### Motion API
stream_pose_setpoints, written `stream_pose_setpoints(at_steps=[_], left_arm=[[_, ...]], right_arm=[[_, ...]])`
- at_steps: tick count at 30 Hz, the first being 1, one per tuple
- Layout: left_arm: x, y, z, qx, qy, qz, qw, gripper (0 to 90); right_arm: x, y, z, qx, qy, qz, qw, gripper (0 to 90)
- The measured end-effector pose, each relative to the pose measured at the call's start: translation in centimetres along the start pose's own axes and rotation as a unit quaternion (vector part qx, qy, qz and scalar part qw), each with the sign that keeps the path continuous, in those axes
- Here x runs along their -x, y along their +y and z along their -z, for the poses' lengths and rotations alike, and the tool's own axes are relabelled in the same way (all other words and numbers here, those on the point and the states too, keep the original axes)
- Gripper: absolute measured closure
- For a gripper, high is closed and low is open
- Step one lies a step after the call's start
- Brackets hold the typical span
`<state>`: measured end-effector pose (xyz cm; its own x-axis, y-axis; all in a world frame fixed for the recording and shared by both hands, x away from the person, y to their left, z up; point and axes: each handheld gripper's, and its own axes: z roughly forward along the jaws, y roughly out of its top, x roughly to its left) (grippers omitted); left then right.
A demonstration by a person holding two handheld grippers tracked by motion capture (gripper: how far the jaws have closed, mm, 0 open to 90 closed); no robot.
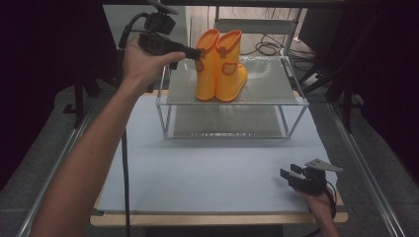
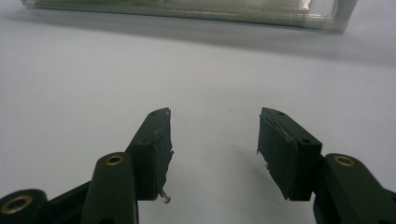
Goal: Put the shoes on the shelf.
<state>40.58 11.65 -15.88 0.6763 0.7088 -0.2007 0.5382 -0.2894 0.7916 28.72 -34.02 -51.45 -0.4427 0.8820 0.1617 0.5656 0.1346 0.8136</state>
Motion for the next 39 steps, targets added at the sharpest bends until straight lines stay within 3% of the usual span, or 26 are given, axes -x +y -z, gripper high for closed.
stream_pose_setpoints(at_steps=[5, 17, 26, 39], left_arm=[[0.1, -1.7, 0.6, -0.012, 0.004, -0.016, 0.9998, 78.9], [-1.4, -5.2, 0.9, -0.027, 0.016, -0.009, 0.9995, 89.4], [-3.7, -7.6, -1.7, -0.053, 0.023, 0.022, 0.9981, 89.4], [-6.0, -9.2, -5.5, -0.069, 0.040, 0.049, 0.9955, 89.5]], right_arm=[[-0.1, 0.0, 0.0, -0.001, 0.001, -0.001, 1.0000, 44.0], [-0.2, -0.1, -0.3, -0.006, -0.002, -0.003, 1.0000, 44.0], [-0.1, -0.1, -0.3, -0.008, -0.003, -0.006, 0.9999, 44.0], [0.1, -0.1, -0.3, -0.011, -0.001, -0.014, 0.9998, 44.0]])
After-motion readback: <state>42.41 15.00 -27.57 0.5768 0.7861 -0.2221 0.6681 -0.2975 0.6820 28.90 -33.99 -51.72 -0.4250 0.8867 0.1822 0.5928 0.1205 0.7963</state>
